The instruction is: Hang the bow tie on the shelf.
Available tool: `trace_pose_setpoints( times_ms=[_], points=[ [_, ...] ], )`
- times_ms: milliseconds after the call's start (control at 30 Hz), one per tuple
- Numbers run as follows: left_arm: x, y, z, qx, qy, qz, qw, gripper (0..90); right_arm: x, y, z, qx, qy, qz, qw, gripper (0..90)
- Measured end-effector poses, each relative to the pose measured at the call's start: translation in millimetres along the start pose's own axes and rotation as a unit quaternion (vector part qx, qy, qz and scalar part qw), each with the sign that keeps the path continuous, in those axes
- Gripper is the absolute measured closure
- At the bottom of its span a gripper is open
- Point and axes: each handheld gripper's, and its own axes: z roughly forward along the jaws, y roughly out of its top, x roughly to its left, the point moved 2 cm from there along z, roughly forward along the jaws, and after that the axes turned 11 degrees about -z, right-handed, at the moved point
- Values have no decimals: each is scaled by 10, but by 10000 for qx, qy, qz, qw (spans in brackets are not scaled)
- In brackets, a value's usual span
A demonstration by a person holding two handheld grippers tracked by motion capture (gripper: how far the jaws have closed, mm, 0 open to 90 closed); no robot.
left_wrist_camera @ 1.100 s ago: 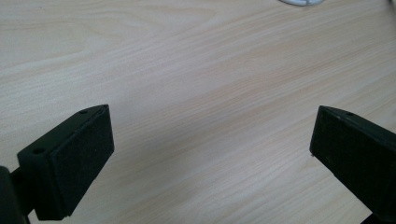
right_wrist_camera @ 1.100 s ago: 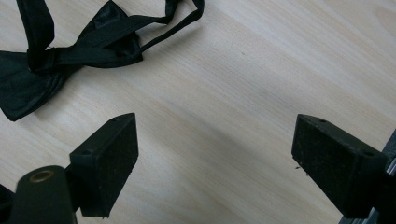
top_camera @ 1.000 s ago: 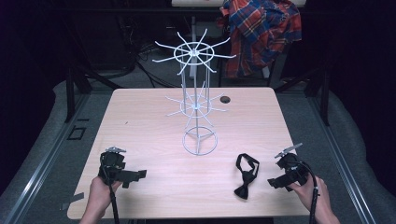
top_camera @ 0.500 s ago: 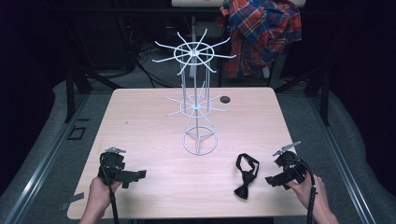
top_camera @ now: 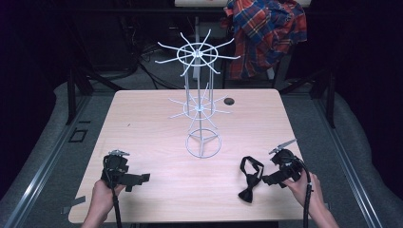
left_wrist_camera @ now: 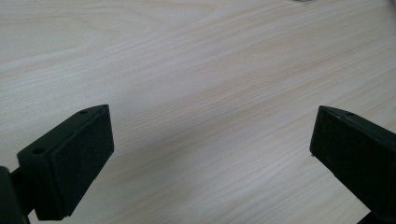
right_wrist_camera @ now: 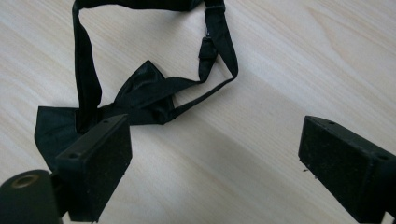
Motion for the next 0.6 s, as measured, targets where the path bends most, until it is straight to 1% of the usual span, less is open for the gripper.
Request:
trace_pose_setpoints(
  times_ms=[67,100,233,267,367,500,600],
  points=[
    [4,0,-1,-4,5,-2,10000,0,-6,38,27,45,-10,-56,10000,69],
    [4,1,-1,-12,11,-9,10000,0,0,51,39,19,-15,-55,10000,63],
    [-4,4,6,-13,8,-6,10000,0,35,132,79,116,-83,-259,9996,36],
    [-4,4,7,-10,5,-5,10000,0,45,147,90,93,-90,-256,9996,38],
    [1,4,5,-2,7,-4,10000,0,48,218,130,181,-55,-323,9993,74],
    [-3,1,0,-27,-4,-25,10000,0,2,284,189,168,-84,-258,9995,63],
    [-3,3,4,-7,-13,-4,10000,0,-37,329,245,222,-147,-218,9994,61]
  ],
)
